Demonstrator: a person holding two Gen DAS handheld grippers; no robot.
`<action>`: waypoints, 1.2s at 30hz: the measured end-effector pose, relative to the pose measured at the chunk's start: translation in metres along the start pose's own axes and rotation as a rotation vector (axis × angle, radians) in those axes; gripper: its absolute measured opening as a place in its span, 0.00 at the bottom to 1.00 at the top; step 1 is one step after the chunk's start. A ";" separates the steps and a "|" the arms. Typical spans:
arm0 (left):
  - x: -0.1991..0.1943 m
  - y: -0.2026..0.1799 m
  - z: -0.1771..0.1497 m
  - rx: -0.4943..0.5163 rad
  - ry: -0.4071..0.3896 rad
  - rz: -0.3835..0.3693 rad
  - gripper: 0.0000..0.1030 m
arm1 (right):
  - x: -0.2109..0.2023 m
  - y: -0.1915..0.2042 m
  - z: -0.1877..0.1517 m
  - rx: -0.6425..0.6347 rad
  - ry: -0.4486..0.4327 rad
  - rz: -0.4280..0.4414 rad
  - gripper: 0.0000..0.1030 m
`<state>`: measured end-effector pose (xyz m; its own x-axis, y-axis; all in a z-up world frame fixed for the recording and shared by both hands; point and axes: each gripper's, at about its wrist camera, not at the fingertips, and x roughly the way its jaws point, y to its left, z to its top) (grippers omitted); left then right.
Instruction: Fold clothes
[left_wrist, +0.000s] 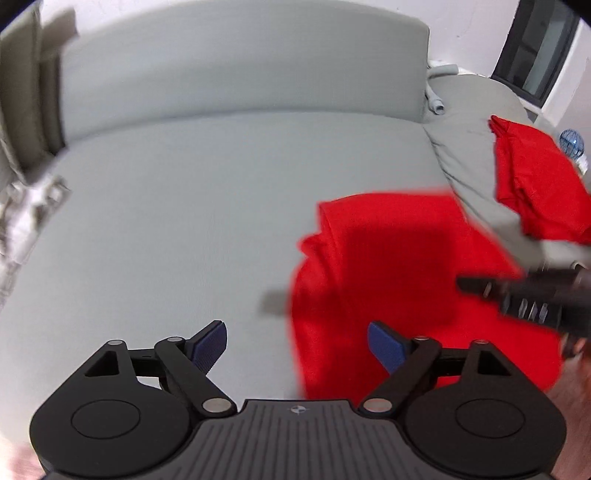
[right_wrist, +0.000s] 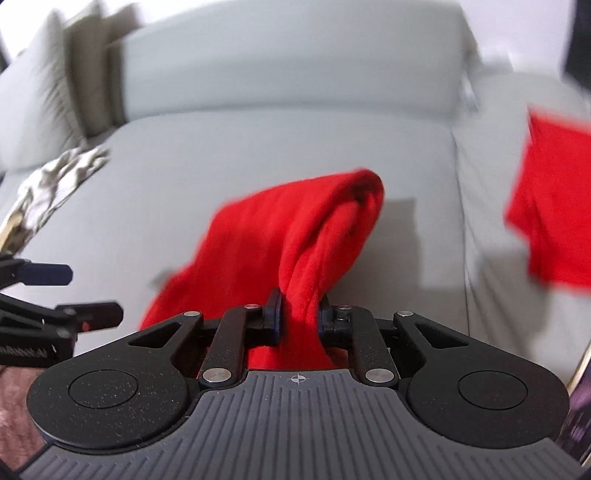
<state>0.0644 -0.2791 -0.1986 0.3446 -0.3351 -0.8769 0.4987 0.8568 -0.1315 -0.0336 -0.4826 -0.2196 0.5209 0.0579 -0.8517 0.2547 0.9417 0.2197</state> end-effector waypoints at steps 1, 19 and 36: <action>0.004 -0.002 0.000 0.003 0.012 -0.001 0.82 | 0.000 -0.007 -0.003 0.011 0.002 -0.001 0.44; 0.050 0.004 0.006 0.018 0.145 -0.021 0.90 | 0.022 -0.039 0.008 0.150 0.070 0.093 0.75; 0.046 -0.044 0.004 0.305 0.169 -0.029 0.17 | 0.033 0.012 -0.001 -0.032 0.085 -0.040 0.19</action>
<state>0.0610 -0.3341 -0.2313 0.2034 -0.2662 -0.9422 0.7296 0.6830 -0.0355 -0.0137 -0.4691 -0.2458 0.4395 0.0461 -0.8971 0.2476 0.9538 0.1703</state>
